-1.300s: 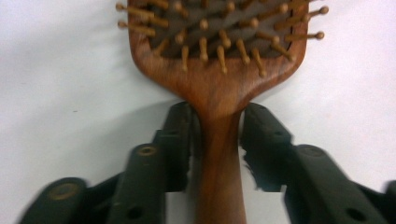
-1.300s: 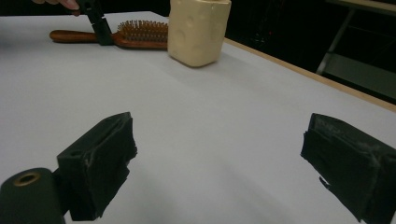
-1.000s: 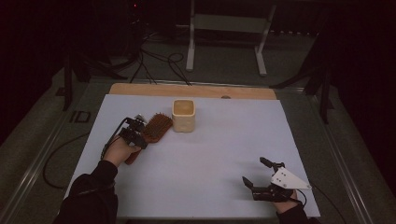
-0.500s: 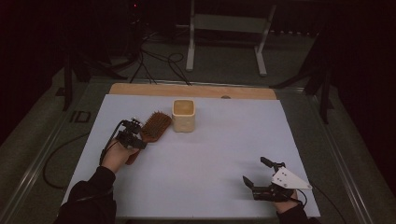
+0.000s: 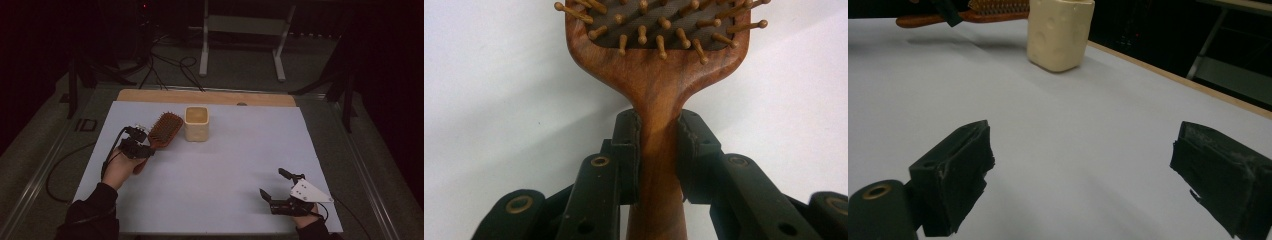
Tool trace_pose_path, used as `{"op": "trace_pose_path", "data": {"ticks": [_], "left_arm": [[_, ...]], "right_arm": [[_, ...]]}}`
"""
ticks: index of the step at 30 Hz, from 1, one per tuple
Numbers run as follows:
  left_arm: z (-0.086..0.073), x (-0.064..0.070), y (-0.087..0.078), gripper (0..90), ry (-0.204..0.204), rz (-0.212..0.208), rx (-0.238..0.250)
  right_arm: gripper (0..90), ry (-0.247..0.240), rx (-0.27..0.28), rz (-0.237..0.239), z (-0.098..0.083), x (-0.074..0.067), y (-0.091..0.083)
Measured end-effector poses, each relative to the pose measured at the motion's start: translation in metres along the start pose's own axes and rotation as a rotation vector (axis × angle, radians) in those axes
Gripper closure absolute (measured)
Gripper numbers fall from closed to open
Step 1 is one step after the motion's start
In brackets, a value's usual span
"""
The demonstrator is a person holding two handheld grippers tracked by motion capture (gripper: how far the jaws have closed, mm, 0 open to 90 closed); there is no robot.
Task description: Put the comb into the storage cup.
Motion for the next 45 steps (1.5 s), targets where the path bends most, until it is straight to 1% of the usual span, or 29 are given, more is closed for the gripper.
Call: {"op": "trace_pose_path", "data": {"ticks": [2,3,4,5,9,11,12,13,15,16,20,25,27,28,29,30,31,32,33,34,36,38,40,41,42,43,44,45], "left_arm": [[0.0,0.0,-0.005,73.7,0.0,-0.006,0.013],[0.0,0.0,-0.008,73.7,0.002,0.004,0.02],[0.0,0.0,-0.008,73.6,0.002,0.004,0.02],[0.001,0.0,-0.01,73.7,-0.004,-0.001,0.027],[0.002,0.001,-0.022,73.7,0.003,0.001,0.059],[0.003,0.002,-0.024,73.6,0.004,-0.004,0.065],[0.003,0.003,-0.027,73.7,0.01,-0.002,0.071],[0.003,0.004,-0.029,73.7,0.006,-0.006,0.079],[0.004,0.008,-0.035,73.7,0.019,-0.015,0.097],[0.005,0.009,-0.037,73.7,0.025,-0.011,0.102],[0.009,0.017,-0.049,73.7,0.039,-0.021,0.138],[0.013,0.033,-0.059,73.7,0.087,-0.029,0.162],[0.014,0.04,-0.06,73.7,0.105,-0.031,0.181],[0.014,0.044,-0.06,73.6,0.118,-0.043,0.188],[0.014,0.044,-0.06,73.7,0.118,-0.043,0.188],[0.014,0.048,-0.06,73.7,0.125,-0.046,0.193],[0.014,0.052,-0.06,73.7,0.138,-0.048,0.197],[0.015,0.059,-0.06,73.7,0.162,-0.058,0.202],[0.015,0.059,-0.06,73.6,0.162,-0.058,0.202],[0.015,0.067,-0.061,73.6,0.185,-0.062,0.207],[0.015,0.074,-0.062,73.6,0.209,-0.067,0.21],[0.016,0.08,-0.063,73.7,0.22,-0.068,0.224],[0.016,0.086,-0.064,73.6,0.24,-0.096,0.232],[0.016,0.086,-0.064,73.6,0.24,-0.096,0.232],[0.016,0.092,-0.064,73.6,0.259,-0.093,0.233],[0.016,0.092,-0.064,73.6,0.259,-0.093,0.233],[0.015,0.095,-0.063,73.6,0.273,-0.095,0.231],[0.015,0.1,-0.063,73.6,0.286,-0.102,0.235]], "right_arm": [[8.4,0.007,-0.004,0.001,0.0,0.0,0.0],[8.4,0.008,-0.006,0.001,-0.001,0.0,0.0],[8.4,0.006,-0.004,0.0,0.0,0.0,0.0],[8.4,0.003,-0.001,-0.001,0.0,0.0,0.0],[8.4,0.006,-0.006,0.001,-0.001,0.0,0.001],[8.4,0.005,-0.004,0.001,0.0,0.0,0.0],[8.4,0.004,-0.003,0.0,0.0,0.0,0.0],[8.4,0.008,-0.005,0.001,0.0,0.0,0.001],[8.4,0.007,-0.006,0.001,0.0,0.0,0.001],[8.4,0.005,-0.004,0.001,0.0,0.0,0.0],[8.4,0.005,-0.007,0.0,0.0,0.0,0.001],[8.4,0.006,-0.007,0.002,-0.001,0.0,0.001],[8.4,0.004,-0.003,0.0,0.0,0.0,0.001],[8.4,0.003,-0.004,0.0,0.0,0.0,0.001],[8.4,0.003,-0.004,0.0,0.0,0.0,0.001],[8.4,0.003,-0.006,0.001,0.0,0.0,0.001],[8.4,0.004,-0.008,0.001,0.0,0.0,0.001],[8.4,0.004,-0.005,0.002,0.0,0.0,0.001],[8.4,0.004,-0.006,0.001,0.0,0.0,0.001],[8.4,0.005,-0.009,0.002,0.0,0.0,0.001],[8.4,0.004,-0.01,0.002,-0.001,0.0,0.001],[8.4,0.001,-0.006,0.003,0.0,0.0,0.001],[8.4,0.006,-0.008,0.004,0.0,0.0,0.001],[8.4,0.006,-0.008,0.005,0.0,0.0,0.001],[8.4,0.007,-0.008,0.005,0.0,0.0,0.001],[8.4,0.007,-0.008,0.005,0.0,0.0,0.001],[8.4,0.003,-0.005,0.003,0.0,0.0,0.001],[8.4,0.004,-0.007,0.003,0.0,0.0,0.001]]}}
Point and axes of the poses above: each handheld gripper's, and its own axes: y roughly forward along the jaws, z roughly out of its top, x roughly to its right, the point moved 6 cm from there along y, roughly forward along the jaws, and after that the axes turned 14 degrees about -x, right-handed, at the moved point
